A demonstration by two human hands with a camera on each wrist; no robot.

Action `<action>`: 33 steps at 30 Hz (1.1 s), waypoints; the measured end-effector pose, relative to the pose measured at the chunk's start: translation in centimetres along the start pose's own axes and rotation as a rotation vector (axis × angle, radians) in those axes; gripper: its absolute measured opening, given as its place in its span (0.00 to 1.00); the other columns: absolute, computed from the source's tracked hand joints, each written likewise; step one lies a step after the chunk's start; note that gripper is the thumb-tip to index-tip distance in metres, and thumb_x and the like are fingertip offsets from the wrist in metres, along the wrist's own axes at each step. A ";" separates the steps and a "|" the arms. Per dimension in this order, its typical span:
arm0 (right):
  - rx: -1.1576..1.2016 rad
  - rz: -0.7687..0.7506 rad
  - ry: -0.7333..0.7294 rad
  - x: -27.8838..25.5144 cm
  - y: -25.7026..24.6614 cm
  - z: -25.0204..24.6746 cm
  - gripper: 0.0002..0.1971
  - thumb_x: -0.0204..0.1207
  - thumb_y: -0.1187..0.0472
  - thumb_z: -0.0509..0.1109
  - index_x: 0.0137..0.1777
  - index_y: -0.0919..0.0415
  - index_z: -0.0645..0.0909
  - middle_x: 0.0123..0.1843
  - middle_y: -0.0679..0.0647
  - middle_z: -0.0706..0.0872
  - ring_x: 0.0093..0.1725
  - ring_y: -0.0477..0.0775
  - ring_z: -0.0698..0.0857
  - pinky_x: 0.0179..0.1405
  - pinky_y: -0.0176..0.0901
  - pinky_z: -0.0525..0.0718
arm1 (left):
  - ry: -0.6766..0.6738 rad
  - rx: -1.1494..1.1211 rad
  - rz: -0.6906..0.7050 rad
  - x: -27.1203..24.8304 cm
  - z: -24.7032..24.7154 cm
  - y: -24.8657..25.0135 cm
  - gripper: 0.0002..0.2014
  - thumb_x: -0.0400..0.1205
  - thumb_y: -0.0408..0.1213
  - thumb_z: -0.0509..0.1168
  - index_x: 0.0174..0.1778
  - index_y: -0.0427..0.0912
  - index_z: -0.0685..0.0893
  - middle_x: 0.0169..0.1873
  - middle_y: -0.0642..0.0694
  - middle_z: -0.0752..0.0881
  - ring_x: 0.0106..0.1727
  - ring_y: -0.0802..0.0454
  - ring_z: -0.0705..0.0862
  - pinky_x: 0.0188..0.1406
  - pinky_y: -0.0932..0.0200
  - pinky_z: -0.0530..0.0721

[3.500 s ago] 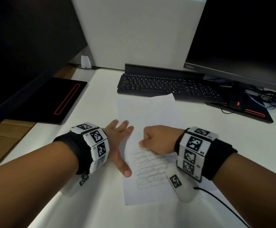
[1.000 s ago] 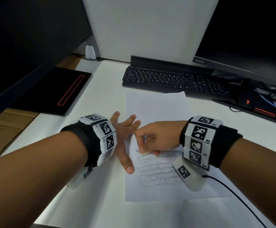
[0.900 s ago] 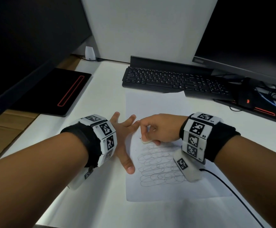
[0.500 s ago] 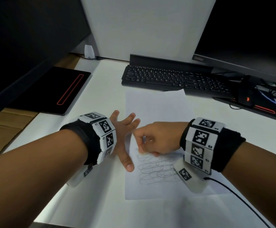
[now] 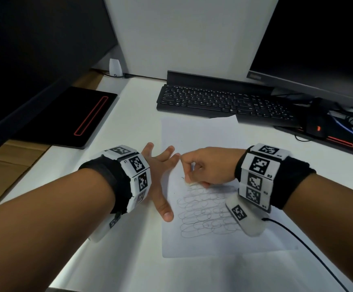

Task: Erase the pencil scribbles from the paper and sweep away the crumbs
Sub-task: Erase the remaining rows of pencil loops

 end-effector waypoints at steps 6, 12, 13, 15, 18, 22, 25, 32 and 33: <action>-0.002 0.042 0.020 -0.1 0.9 -0.8 0.08 0.82 0.51 0.69 0.49 0.54 0.79 0.32 0.52 0.86 0.31 0.51 0.80 0.45 0.45 0.81 | -0.012 -0.004 -0.002 0.4 0.4 -0.4 0.70 0.62 0.68 0.76 0.82 0.59 0.26 0.81 0.59 0.26 0.81 0.37 0.24 0.76 0.26 0.42; 0.028 -0.009 -0.112 -0.8 -0.1 1.7 0.07 0.81 0.51 0.70 0.47 0.53 0.79 0.31 0.51 0.85 0.31 0.53 0.80 0.43 0.49 0.82 | -0.011 0.016 -0.002 0.2 0.1 -0.1 0.68 0.66 0.67 0.75 0.82 0.56 0.26 0.81 0.56 0.26 0.81 0.43 0.24 0.78 0.30 0.40; 0.051 0.013 -0.100 -0.8 0.3 1.3 0.07 0.81 0.51 0.70 0.46 0.53 0.79 0.31 0.51 0.85 0.31 0.54 0.79 0.42 0.51 0.81 | -0.010 0.003 -0.010 0.3 0.2 -0.3 0.69 0.65 0.68 0.75 0.82 0.57 0.26 0.81 0.57 0.26 0.81 0.40 0.24 0.77 0.28 0.41; 0.021 0.033 -0.078 -0.7 0.7 0.6 0.07 0.81 0.50 0.70 0.46 0.51 0.79 0.33 0.52 0.87 0.32 0.54 0.80 0.44 0.51 0.83 | 0.001 -0.028 -0.025 0.2 0.2 -0.3 0.68 0.63 0.71 0.74 0.82 0.60 0.27 0.82 0.58 0.27 0.81 0.36 0.25 0.77 0.25 0.42; -0.034 -0.016 -0.084 -0.7 -0.7 1.5 0.06 0.82 0.49 0.68 0.46 0.48 0.77 0.33 0.49 0.86 0.37 0.55 0.85 0.49 0.50 0.84 | 0.014 -0.021 -0.011 -0.3 -0.3 0.9 0.60 0.68 0.71 0.69 0.82 0.64 0.30 0.83 0.53 0.29 0.82 0.37 0.28 0.77 0.30 0.38; 0.043 0.005 -0.025 -0.5 -0.3 0.6 0.06 0.82 0.52 0.68 0.45 0.50 0.76 0.31 0.51 0.85 0.32 0.54 0.81 0.38 0.50 0.83 | 0.003 0.014 -0.039 0.3 -0.1 1.1 0.59 0.65 0.74 0.69 0.80 0.72 0.32 0.83 0.49 0.28 0.81 0.28 0.30 0.76 0.24 0.43; 0.000 0.035 0.088 -0.4 0.5 -0.9 0.06 0.82 0.52 0.67 0.44 0.49 0.77 0.30 0.47 0.85 0.33 0.53 0.84 0.49 0.55 0.86 | 0.002 -0.005 -0.059 0.4 0.2 0.6 0.61 0.63 0.76 0.69 0.78 0.73 0.28 0.83 0.50 0.27 0.81 0.28 0.29 0.76 0.23 0.44; 0.006 0.020 0.021 -0.4 -0.2 0.1 0.06 0.82 0.51 0.68 0.44 0.49 0.78 0.33 0.52 0.87 0.37 0.59 0.87 0.53 0.60 0.87 | 0.010 0.016 -0.055 0.4 0.0 1.2 0.59 0.65 0.75 0.68 0.79 0.71 0.30 0.83 0.50 0.27 0.81 0.28 0.29 0.75 0.22 0.46; 0.004 0.041 0.061 -0.3 0.3 -0.7 0.05 0.82 0.52 0.67 0.45 0.50 0.78 0.32 0.50 0.86 0.37 0.58 0.87 0.52 0.60 0.88 | 0.013 0.000 -0.068 0.8 0.2 0.7 0.61 0.63 0.76 0.68 0.79 0.72 0.29 0.83 0.50 0.27 0.81 0.26 0.29 0.74 0.20 0.48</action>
Point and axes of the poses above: each hand's wrist, its own x-axis towards the middle knuckle, its own z-axis out of the palm, y = z × x, the point moved 10 cm from there along x, towards the middle knuckle
